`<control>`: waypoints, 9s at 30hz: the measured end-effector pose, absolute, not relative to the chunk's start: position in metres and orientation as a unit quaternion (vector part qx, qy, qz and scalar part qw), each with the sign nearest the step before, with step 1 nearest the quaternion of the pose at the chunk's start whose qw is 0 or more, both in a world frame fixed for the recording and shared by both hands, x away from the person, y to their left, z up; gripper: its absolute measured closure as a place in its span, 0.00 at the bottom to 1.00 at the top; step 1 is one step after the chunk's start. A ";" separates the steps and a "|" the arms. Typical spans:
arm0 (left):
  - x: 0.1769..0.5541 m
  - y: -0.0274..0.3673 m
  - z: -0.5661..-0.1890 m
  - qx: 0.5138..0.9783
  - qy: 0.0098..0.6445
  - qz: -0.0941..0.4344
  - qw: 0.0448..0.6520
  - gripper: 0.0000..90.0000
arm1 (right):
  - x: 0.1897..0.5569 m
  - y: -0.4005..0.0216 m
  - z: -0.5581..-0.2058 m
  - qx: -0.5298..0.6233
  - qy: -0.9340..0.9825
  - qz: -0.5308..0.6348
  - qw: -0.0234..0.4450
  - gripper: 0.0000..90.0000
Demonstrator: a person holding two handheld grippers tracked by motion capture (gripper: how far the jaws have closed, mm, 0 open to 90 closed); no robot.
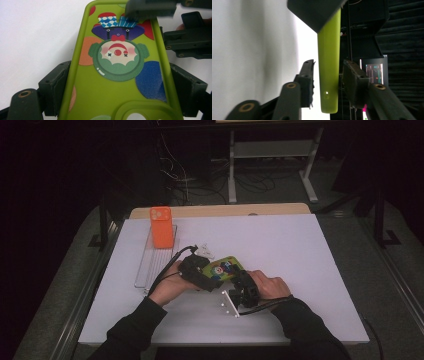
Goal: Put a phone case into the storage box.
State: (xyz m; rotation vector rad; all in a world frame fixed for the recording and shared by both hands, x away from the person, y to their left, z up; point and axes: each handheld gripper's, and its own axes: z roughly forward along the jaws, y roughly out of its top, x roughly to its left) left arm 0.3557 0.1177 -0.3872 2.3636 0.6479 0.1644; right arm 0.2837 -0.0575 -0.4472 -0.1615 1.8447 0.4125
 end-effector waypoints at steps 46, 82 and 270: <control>0.363 0.143 -0.372 0.887 0.257 0.077 0.375 0.00 | 0.307 -0.100 -0.411 0.202 0.834 0.304 0.414 0.84; 0.387 0.110 -0.353 0.821 0.301 0.058 0.482 0.00 | 0.328 -0.133 -0.405 0.403 0.770 0.460 0.183 0.84; 0.330 0.265 -0.356 0.820 0.312 0.147 0.457 0.03 | 0.280 -0.194 -0.415 0.353 0.814 0.439 0.141 0.00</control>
